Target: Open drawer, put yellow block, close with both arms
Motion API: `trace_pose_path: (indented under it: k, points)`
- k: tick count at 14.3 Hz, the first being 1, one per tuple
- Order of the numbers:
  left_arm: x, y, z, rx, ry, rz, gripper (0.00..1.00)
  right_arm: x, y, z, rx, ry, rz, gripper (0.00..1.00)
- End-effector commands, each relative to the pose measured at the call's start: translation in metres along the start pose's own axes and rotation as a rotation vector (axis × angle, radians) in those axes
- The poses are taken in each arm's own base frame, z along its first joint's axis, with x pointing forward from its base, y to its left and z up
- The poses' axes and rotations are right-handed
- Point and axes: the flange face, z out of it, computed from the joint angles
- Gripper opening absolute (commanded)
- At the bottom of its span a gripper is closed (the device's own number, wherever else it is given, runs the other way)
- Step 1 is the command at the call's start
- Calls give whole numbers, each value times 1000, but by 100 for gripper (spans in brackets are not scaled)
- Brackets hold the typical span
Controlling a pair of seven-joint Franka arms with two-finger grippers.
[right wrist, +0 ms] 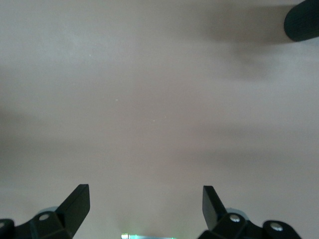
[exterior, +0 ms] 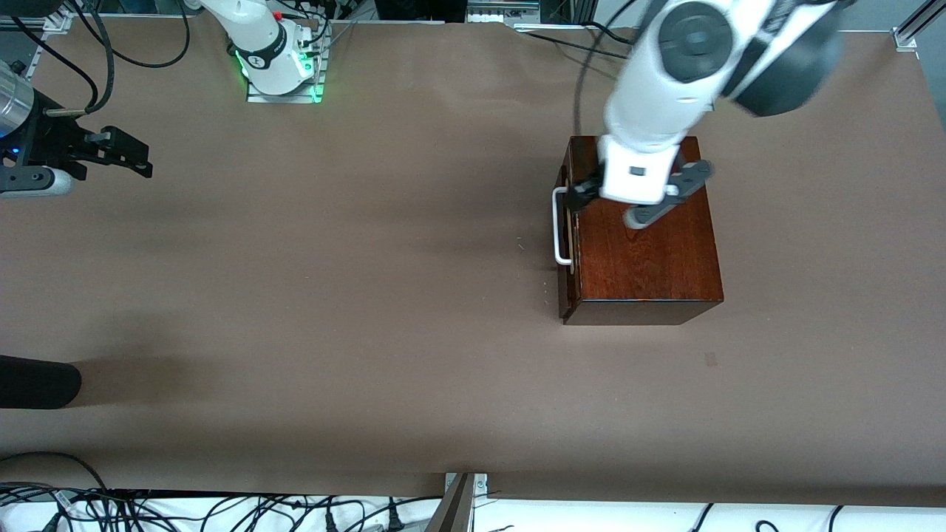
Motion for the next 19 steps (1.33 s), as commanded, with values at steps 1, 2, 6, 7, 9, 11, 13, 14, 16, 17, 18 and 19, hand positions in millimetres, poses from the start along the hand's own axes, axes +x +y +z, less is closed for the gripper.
trace_pose_path:
  k: [1,2,6,7,9,11,13,14,16,17,18,19]
  points:
    - [24,-55,-29,-6,-28,142,100,1,-4,-1,11,32,11,100]
    - [33,-68,-34,-1,-33,179,100,1,-5,0,11,31,10,100]
    - [74,-126,-47,14,-61,377,100,-2,-4,-5,11,32,11,100]
    - [85,-140,-50,8,-58,414,100,-1,-4,-6,11,37,11,100]
    - [97,-161,-48,16,-57,494,100,1,-4,-1,11,31,11,100]
    - [110,-182,-44,13,-65,531,100,1,-5,-2,12,35,10,100]
    - [114,-194,-43,49,-51,579,100,1,-5,-3,12,37,11,100]
    - [113,-197,-46,65,-34,599,100,0,-5,-4,12,38,11,100]
    - [112,-197,-46,71,-33,603,100,1,-6,-3,12,38,11,100]
    - [112,-196,-46,71,-37,604,100,1,-6,-3,12,40,11,100]
    - [114,-196,-48,70,-34,601,100,1,-6,-4,12,43,10,100]
    - [113,-195,-48,68,-33,603,100,2,-6,-4,12,47,10,100]
